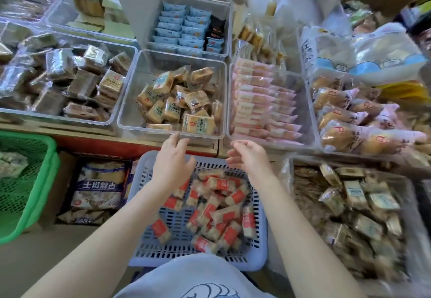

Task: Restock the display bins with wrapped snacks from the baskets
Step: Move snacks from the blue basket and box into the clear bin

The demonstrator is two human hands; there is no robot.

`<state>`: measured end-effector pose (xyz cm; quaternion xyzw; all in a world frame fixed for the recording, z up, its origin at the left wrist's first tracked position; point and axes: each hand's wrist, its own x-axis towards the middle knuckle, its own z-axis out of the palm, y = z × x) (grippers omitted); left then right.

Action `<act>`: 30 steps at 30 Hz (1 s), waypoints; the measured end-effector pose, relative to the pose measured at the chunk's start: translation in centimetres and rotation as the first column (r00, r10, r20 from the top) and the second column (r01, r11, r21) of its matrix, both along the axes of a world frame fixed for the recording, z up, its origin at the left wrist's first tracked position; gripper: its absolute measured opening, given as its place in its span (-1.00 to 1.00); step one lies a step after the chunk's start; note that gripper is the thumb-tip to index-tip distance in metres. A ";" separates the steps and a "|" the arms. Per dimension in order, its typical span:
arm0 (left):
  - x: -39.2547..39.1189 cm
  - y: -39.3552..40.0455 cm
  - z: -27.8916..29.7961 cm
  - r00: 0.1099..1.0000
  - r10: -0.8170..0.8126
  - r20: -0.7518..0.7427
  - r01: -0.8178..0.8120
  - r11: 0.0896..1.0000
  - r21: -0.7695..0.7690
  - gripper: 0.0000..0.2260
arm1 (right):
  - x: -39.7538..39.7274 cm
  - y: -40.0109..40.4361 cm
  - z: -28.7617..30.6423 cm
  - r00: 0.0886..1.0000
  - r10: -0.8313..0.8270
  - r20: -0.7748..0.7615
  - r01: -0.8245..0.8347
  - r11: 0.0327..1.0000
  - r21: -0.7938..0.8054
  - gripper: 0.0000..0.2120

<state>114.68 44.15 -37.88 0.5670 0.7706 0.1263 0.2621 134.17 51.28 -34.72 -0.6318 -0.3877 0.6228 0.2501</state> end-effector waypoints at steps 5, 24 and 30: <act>10.7 1.0 0.5 0.967 -0.206 0.152 0.222 0.970 -0.103 -0.69 | 13.2 -6.2 -3.2 0.913 -0.084 0.398 0.062 0.996 0.070 -0.87; 31.1 -0.8 -2.4 0.840 -0.539 -0.066 0.522 0.835 -0.173 -0.45 | 34.3 -11.7 -9.0 0.814 -0.235 0.532 0.327 0.941 -0.085 -0.79; 31.5 -0.1 1.7 0.770 -0.324 0.549 0.420 0.906 -0.054 -0.42 | 33.1 -10.5 -3.8 0.637 -0.505 -0.582 0.232 0.846 -0.480 -0.58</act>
